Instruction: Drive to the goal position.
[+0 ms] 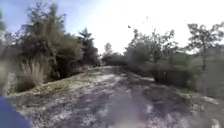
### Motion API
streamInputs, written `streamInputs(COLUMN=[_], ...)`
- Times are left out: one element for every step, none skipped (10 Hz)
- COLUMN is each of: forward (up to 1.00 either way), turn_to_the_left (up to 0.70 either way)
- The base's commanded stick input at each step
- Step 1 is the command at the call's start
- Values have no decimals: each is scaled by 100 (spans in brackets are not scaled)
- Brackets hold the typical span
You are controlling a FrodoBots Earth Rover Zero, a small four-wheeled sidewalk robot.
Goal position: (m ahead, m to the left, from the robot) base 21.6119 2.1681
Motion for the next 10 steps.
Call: streamInputs(forward=[100, 100, 100, 100, 100, 100, 100, 100, 100, 100], turn_to_the_left=[27, 27, 23, 8, 0, 27, 27, 27, 27, 27])
